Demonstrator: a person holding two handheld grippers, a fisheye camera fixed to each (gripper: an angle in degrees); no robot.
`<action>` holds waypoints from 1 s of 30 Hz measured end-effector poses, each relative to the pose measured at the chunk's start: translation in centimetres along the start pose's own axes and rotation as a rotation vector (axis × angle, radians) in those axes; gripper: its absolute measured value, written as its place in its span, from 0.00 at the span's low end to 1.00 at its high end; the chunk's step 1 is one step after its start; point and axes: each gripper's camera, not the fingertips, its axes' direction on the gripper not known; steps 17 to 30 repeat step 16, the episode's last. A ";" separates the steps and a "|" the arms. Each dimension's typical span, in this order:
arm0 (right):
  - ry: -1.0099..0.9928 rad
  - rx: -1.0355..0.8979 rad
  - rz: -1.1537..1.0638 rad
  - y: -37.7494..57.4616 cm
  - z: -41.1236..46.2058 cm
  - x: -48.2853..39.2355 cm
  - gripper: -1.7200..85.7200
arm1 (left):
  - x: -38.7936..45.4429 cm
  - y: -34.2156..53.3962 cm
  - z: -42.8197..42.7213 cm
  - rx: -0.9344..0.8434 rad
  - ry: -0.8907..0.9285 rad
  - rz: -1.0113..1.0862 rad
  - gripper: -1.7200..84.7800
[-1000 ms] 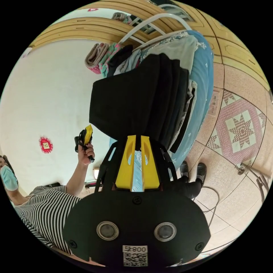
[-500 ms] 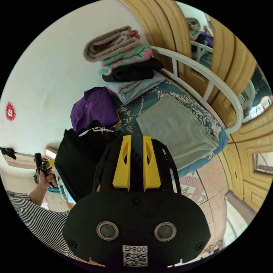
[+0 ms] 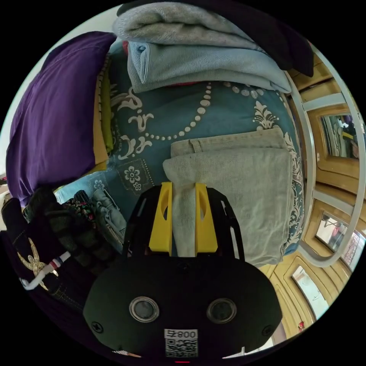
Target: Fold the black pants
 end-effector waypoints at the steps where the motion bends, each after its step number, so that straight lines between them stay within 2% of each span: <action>1: 0.001 0.005 -0.004 0.3 -0.2 -0.6 0.11 | -0.2 0.3 -0.2 -0.001 0.002 -0.002 0.03; 3: -0.043 0.034 0.006 1.1 -0.7 -1.0 0.09 | -0.7 1.3 -0.9 -0.003 0.017 0.001 0.02; 5: -0.195 0.093 0.077 2.7 -2.0 -0.1 0.07 | -1.0 2.3 -1.6 0.007 0.029 0.008 0.02; 9: -0.370 0.215 0.188 7.0 -5.2 1.4 0.05 | -1.8 4.8 -3.7 0.030 0.066 0.023 0.02; 12: -0.503 0.340 0.264 11.9 -8.9 2.7 0.05 | -2.4 6.7 -5.3 0.050 0.108 0.038 0.02; 16: -0.669 0.610 0.330 19.7 -15.7 3.9 0.05 | -3.1 9.1 -7.5 0.087 0.177 0.063 0.02; 30: -0.669 0.610 0.330 19.7 -15.7 3.9 0.05 | -3.1 9.1 -7.5 0.087 0.177 0.063 0.02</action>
